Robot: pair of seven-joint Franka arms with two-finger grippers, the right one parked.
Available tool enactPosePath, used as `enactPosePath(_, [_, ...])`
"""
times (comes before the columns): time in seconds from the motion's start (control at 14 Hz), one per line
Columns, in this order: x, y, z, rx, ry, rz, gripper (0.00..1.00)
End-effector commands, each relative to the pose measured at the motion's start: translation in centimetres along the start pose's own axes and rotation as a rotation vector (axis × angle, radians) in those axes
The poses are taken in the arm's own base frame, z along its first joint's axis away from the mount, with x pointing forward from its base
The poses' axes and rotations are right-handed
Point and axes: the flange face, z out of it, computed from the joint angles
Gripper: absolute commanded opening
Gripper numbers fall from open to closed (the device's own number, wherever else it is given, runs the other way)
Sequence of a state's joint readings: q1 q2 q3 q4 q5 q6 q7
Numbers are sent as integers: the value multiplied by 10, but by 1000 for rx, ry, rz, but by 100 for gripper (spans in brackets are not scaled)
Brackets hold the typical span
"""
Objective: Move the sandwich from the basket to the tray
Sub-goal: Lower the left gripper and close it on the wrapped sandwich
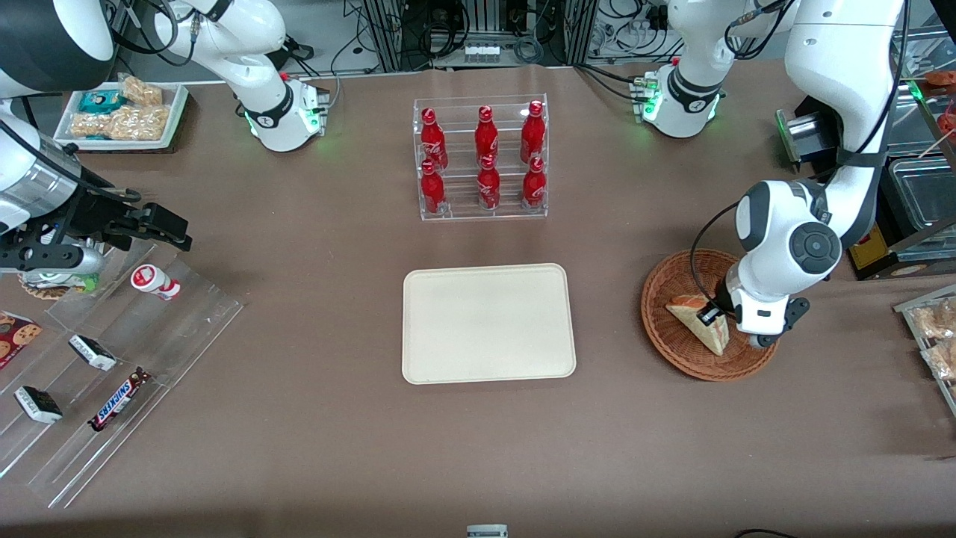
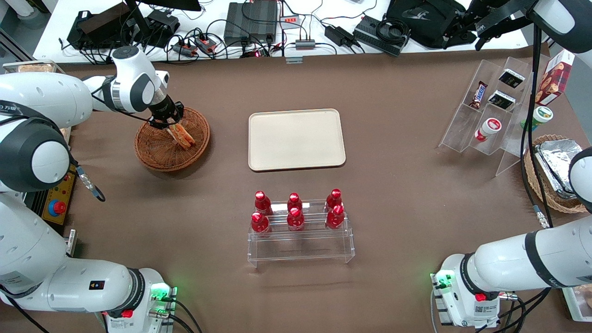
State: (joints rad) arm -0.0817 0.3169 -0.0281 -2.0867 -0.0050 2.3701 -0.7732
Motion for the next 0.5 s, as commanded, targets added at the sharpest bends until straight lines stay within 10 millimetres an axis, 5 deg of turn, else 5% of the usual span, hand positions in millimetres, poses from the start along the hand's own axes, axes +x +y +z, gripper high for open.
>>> enactPosePath(0.0, [2, 8, -21, -27, 25, 4, 0])
enactPosePath(0.21, [-7, 31, -58, -14, 16, 46, 0])
enactPosePath(0.43, [-34, 86, -112, 0, 11, 129, 0])
